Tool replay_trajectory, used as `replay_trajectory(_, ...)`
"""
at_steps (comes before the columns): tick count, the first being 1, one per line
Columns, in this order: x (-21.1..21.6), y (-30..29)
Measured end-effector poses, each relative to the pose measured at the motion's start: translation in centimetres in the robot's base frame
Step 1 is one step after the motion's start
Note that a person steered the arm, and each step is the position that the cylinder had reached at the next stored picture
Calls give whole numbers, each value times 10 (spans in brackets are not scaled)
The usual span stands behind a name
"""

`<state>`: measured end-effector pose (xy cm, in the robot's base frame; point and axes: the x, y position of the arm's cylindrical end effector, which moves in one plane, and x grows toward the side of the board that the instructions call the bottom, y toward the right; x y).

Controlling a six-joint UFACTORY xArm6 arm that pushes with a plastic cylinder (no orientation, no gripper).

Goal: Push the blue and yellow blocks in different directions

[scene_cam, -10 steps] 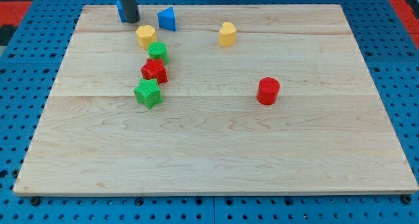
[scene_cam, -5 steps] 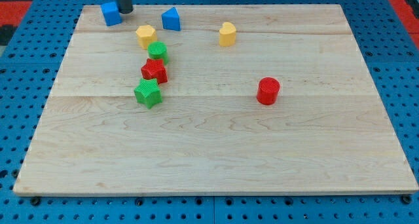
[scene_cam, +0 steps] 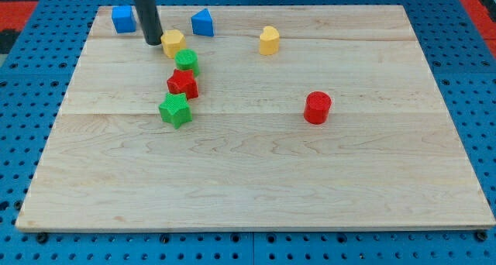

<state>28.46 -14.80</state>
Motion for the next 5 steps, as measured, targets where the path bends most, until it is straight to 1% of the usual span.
replay_trajectory(1, 0, 44)
replay_trajectory(2, -4, 44)
replay_trajectory(3, -8, 85)
replay_trajectory(4, -6, 114)
replay_trajectory(5, 4, 126)
